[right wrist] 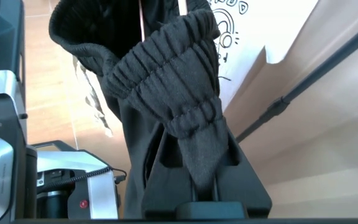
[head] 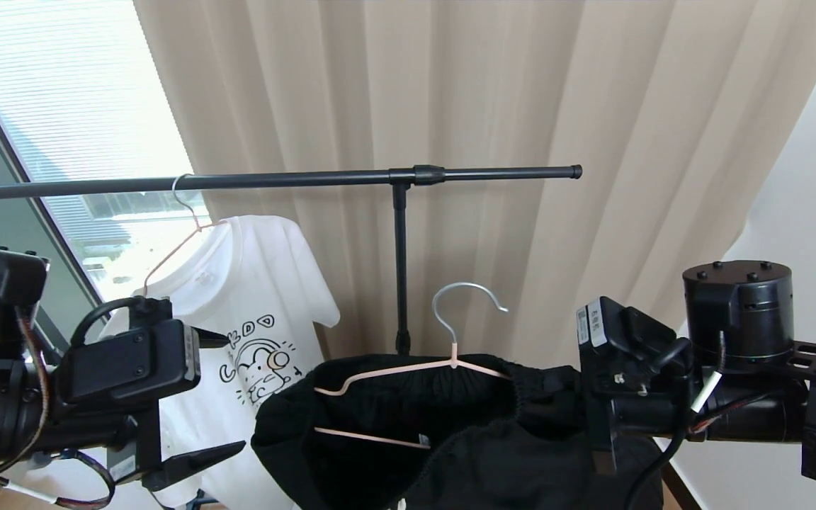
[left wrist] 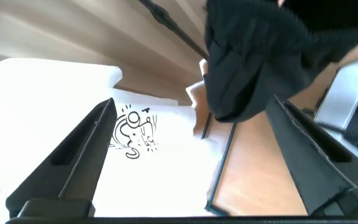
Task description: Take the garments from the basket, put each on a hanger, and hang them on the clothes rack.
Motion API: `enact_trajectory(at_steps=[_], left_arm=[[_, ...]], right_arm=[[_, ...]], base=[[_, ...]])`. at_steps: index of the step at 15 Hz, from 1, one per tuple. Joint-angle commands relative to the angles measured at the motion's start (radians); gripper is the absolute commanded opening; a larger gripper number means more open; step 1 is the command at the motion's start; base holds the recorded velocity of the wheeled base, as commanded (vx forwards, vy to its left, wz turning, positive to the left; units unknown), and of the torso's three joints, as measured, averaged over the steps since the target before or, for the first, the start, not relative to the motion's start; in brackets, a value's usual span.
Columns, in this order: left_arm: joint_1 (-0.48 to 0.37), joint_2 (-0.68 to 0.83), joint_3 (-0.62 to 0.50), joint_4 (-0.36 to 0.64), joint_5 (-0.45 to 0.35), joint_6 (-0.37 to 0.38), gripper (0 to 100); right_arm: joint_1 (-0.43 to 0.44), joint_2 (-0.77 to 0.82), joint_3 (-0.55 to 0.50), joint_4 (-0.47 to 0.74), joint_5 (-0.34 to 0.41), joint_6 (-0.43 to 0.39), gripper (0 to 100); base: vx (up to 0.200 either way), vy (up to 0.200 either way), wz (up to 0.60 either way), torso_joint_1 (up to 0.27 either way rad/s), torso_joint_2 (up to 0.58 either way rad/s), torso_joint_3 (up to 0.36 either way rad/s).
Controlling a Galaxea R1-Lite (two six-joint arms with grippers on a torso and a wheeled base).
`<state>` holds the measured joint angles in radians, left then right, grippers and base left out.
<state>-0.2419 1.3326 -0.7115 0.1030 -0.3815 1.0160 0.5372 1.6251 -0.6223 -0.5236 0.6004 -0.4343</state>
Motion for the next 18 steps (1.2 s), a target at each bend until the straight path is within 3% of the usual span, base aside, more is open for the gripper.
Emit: enact_trajectory(at_steps=[1, 5, 9, 13, 18], left_arm=[[-0.062, 0.094, -0.009, -0.012, 0.006, -0.008, 100], [-0.151, 0.155, -0.011, -0.082, 0.110, -0.145, 100], [-0.197, 0.188, -0.013, -0.177, 0.115, -0.260, 100], [-0.238, 0.201, -0.034, -0.210, 0.108, -0.301, 100], [-0.309, 0.201, -0.052, -0.210, 0.101, -0.349, 100]], right_arm=[[0.000, -0.007, 0.001, -0.001, 0.015, -0.001, 0], [0.000, -0.017, 0.015, -0.001, 0.058, -0.001, 0], [0.000, -0.021, 0.023, -0.001, 0.084, -0.006, 0], [-0.019, -0.025, 0.032, -0.001, 0.122, -0.066, 0], [-0.022, -0.021, 0.023, -0.001, 0.128, -0.063, 0]], base=[[0.000, 0.000, 0.00, 0.000, 0.00, 0.000], [0.000, 0.000, 0.00, 0.000, 0.00, 0.000], [0.000, 0.000, 0.00, 0.000, 0.00, 0.000], [0.000, 0.000, 0.00, 0.000, 0.00, 0.000], [0.000, 0.000, 0.00, 0.000, 0.00, 0.000]])
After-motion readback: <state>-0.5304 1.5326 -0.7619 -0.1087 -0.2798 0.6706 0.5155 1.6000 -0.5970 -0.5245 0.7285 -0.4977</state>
